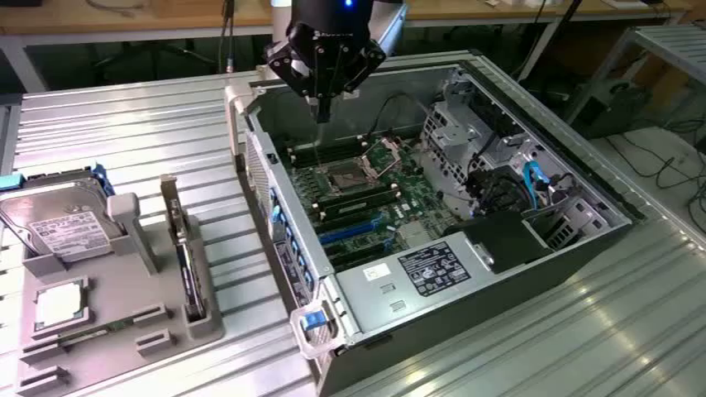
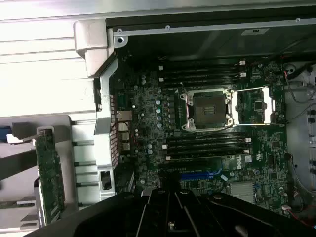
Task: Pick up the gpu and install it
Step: 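Reach for the gpu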
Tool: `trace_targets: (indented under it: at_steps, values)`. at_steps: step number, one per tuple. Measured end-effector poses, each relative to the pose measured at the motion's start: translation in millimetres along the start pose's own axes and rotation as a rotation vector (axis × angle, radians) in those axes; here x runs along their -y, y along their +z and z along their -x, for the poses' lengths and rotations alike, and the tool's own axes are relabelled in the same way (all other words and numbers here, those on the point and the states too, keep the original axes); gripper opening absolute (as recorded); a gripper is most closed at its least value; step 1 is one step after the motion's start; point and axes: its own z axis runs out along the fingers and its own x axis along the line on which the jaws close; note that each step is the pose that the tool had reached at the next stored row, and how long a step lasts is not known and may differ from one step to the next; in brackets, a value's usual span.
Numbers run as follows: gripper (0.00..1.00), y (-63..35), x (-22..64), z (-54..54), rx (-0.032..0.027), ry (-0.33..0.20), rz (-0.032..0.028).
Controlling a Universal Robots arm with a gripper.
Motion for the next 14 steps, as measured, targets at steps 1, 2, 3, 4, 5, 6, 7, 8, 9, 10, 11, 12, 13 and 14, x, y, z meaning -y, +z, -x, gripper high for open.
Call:
trace_targets:
  at_steps: [1, 2, 3, 4, 5, 6, 7, 8, 9, 10, 11, 12, 13, 14]
  values:
    - [0.11, 0.0, 0.1, -0.5, 0.0000, 0.000, 0.0000]
    - [0.11, 0.0, 0.2, -1.3, 0.0000, 0.000, 0.0001]
    - [0.11, 0.0, 0.2, -2.5, 0.0001, 0.000, 0.0001]
    - [0.11, -0.1, 0.3, -3.9, 0.0000, 0.000, 0.0001]
    - [0.11, -0.2, 0.5, -5.2, 0.0000, 0.000, 0.0000]
    - [0.11, -0.2, 0.5, -6.1, 0.0000, 0.000, 0.0000]
    - [0.11, -0.2, 0.6, -7.0, 0.0000, 0.000, 0.0001]
    - [0.11, -0.3, 0.7, -8.2, 0.0000, 0.000, 0.0000]
    - [0.11, -0.3, 0.8, -9.5, 0.0000, 0.000, 0.0001]
    - [0.11, -0.3, 0.9, -10.8, 0.0000, 0.000, 0.0000]
    - [0.11, -0.3, 0.9, -12.0, 0.0000, 0.000, 0.0001]
    - [0.11, -0.4, 1.0, -13.2, 0.0000, 0.000, 0.0000]
    - [0.11, -0.4, 1.1, -14.3, -0.0001, 0.000, 0.0000]
    - [0.11, -0.4, 1.2, -15.4, 0.0000, 0.000, 0.0000]
